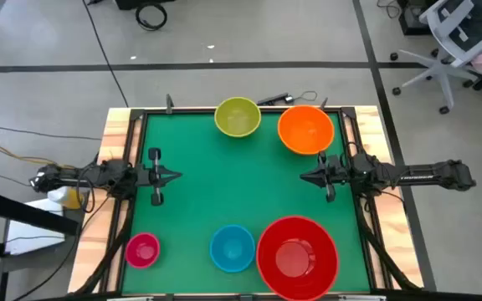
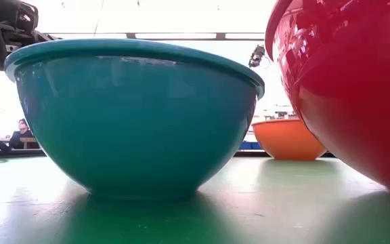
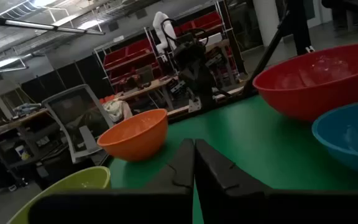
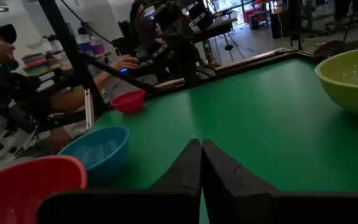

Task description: Nest bowls inside each other

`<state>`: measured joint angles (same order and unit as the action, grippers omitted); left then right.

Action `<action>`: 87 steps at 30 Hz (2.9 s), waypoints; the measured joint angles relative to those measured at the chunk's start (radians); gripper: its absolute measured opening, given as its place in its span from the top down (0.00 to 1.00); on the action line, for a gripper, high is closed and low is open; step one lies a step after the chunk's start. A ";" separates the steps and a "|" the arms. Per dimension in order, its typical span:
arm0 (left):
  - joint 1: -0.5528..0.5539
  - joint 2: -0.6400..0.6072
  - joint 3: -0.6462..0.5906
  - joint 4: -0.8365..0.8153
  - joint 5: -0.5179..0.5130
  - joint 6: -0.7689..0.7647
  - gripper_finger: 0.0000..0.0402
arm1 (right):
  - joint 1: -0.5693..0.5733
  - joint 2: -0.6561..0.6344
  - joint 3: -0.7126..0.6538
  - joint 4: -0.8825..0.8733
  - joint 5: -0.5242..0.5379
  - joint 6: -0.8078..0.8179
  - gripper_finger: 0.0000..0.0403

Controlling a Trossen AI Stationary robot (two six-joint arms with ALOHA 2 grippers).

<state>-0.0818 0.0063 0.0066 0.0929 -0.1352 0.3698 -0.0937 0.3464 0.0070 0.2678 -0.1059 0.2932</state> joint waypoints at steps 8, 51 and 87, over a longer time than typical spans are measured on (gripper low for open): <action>0.000 0.000 0.000 0.000 0.000 0.000 0.97 | 0.000 0.000 0.000 0.000 0.000 0.000 0.97; 0.000 0.000 0.000 0.000 0.000 0.000 0.97 | 0.000 -0.003 0.009 -0.109 -0.072 -0.032 0.97; 0.000 0.022 0.000 0.424 -0.026 -0.184 0.97 | -0.008 0.026 0.007 0.169 0.192 -0.054 0.97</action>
<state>-0.0818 0.0280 0.0063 0.5169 -0.1617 0.1858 -0.1013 0.3721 0.0143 0.4365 0.0866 0.2389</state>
